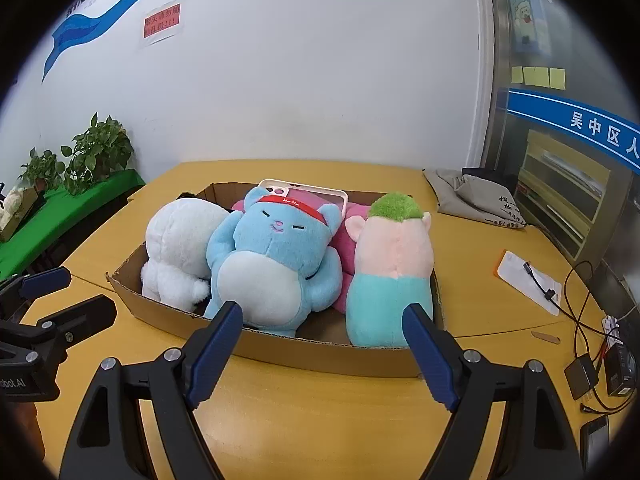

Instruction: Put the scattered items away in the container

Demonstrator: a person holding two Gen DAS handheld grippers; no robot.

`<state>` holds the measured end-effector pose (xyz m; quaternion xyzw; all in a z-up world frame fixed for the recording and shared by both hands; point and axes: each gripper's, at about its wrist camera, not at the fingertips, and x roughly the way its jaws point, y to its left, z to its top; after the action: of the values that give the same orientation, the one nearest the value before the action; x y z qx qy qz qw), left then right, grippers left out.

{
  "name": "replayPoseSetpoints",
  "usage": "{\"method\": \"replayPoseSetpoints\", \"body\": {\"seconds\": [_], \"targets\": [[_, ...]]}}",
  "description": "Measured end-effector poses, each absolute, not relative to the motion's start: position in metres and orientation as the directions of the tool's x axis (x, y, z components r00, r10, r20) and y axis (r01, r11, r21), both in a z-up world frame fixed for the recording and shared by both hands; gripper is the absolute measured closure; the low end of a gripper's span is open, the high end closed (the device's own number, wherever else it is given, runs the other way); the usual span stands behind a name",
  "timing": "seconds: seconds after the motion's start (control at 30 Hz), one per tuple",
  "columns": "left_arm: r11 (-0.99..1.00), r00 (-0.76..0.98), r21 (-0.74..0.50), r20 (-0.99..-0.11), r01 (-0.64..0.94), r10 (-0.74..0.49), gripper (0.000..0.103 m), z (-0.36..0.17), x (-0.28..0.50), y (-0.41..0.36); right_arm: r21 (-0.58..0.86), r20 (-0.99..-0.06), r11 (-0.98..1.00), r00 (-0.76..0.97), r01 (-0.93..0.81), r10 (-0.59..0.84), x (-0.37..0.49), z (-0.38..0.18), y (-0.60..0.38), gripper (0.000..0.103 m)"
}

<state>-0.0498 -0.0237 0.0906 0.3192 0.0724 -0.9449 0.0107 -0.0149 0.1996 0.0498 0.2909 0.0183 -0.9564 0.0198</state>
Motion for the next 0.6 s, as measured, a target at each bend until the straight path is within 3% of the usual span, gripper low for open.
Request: {"method": "replayPoseSetpoints", "body": {"seconds": [0.6], "targets": [[-0.991,-0.788,-0.113,-0.615,0.067,0.017,0.000,0.0864,-0.0545,-0.0147,-0.017,-0.570,-0.999,-0.821,0.029,-0.014,-0.0148,0.0439,0.2085,0.021]]}}
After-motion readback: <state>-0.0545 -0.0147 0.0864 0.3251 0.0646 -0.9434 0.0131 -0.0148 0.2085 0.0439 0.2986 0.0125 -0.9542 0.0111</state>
